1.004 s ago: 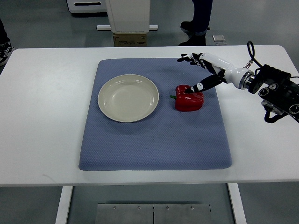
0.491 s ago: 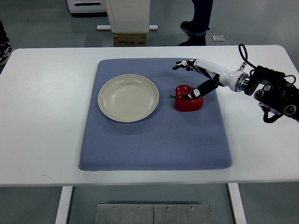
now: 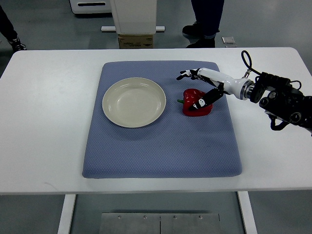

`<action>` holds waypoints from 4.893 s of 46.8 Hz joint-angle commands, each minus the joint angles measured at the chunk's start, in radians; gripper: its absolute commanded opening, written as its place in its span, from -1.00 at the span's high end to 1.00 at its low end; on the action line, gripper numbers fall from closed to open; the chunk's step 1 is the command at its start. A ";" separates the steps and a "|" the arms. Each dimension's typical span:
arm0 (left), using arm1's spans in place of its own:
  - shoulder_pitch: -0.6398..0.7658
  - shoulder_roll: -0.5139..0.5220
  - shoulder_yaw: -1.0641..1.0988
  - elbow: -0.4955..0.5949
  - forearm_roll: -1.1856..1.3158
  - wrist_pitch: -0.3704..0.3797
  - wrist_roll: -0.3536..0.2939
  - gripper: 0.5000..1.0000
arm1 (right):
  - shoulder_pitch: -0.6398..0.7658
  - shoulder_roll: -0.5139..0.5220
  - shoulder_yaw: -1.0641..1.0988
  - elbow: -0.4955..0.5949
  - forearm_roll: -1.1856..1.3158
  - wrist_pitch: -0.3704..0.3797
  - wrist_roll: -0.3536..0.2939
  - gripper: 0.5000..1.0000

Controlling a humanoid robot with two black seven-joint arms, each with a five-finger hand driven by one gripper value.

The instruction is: Place red pepper on plate with right hand

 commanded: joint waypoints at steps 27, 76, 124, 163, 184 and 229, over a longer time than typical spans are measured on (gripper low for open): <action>0.000 0.000 0.000 -0.001 0.001 0.000 0.001 -1.00 | -0.012 0.030 -0.086 -0.062 0.000 -0.017 -0.005 -0.83; 0.000 0.000 0.000 -0.001 0.000 0.000 0.001 -1.00 | 0.015 0.028 -0.086 -0.094 0.025 -0.038 -0.044 1.00; 0.000 0.000 0.000 -0.001 0.000 0.000 -0.001 -1.00 | 0.127 0.260 -0.086 -0.103 0.025 -0.044 -0.151 1.00; 0.000 0.000 0.000 -0.001 0.001 0.000 -0.001 -1.00 | 0.109 0.260 -0.087 -0.021 0.023 -0.049 -0.047 1.00; 0.000 0.000 0.000 0.001 0.000 0.000 0.001 -1.00 | 0.088 0.260 -0.090 -0.001 0.023 -0.049 -0.125 1.00; 0.000 0.000 0.000 0.001 0.000 0.000 -0.001 -1.00 | 0.101 0.260 0.034 -0.005 0.083 -0.054 -0.208 -0.98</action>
